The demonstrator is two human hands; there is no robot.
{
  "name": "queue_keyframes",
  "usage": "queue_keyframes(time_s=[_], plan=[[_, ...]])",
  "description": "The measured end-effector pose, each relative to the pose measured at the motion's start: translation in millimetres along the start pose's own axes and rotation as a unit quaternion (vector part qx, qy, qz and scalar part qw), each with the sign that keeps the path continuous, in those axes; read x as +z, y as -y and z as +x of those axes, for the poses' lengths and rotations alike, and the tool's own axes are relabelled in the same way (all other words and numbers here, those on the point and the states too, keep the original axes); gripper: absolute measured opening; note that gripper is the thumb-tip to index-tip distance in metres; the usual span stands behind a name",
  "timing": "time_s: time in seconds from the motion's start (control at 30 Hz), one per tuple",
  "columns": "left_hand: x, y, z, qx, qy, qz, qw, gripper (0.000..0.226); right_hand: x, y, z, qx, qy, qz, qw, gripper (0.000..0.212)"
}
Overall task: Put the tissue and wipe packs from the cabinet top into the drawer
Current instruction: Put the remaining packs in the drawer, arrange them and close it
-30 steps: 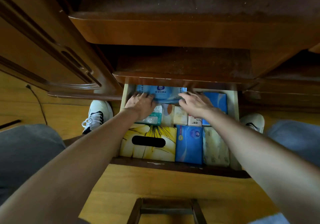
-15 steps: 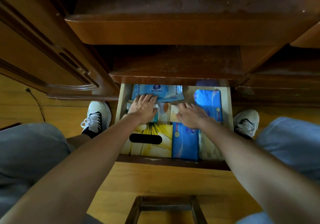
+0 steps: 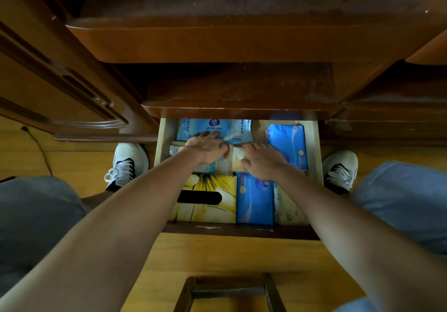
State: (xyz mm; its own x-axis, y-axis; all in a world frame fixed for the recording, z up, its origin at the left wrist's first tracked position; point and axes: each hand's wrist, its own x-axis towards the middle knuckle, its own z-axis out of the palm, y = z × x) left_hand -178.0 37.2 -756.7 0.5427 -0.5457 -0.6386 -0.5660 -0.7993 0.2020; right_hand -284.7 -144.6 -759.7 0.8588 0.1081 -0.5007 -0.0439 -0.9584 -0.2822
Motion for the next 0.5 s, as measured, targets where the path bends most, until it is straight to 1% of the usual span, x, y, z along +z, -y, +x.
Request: queue_keyframes(time_s=[0.07, 0.13, 0.2, 0.27, 0.4, 0.5], plan=[[1.5, -1.8, -1.6, 0.007, -0.011, 0.037, 0.999, 0.049, -1.6, 1.4, 1.2, -0.004, -0.005, -0.014, 1.0, 0.054], [6.3, -2.4, -9.5, 0.001, -0.047, 0.06, 0.997, 0.055, -2.8, 3.4, -1.4, -0.007, -0.016, -0.033, 0.999, 0.06], [9.3, -1.8, -24.0, -0.006, -0.101, 0.038, 0.994, 0.059, -5.0, 5.9, -9.1, -0.004, -0.04, -0.036, 0.999, 0.065], [9.5, 0.0, -42.3, -0.007, -0.139, 0.008, 0.99, 0.058, -10.7, 9.0, -20.4, 0.002, -0.067, -0.019, 0.998, 0.065], [7.9, 4.6, -90.4, -0.011, -0.185, -0.039, 0.982, 0.059, -24.3, 15.5, -54.5, 0.003, -0.113, 0.016, 0.993, 0.062], [11.4, 3.9, -134.0, -0.001, -0.193, -0.069, 0.979, 0.069, -32.5, 16.0, -88.0, 0.009, -0.13, 0.02, 0.991, 0.058]])
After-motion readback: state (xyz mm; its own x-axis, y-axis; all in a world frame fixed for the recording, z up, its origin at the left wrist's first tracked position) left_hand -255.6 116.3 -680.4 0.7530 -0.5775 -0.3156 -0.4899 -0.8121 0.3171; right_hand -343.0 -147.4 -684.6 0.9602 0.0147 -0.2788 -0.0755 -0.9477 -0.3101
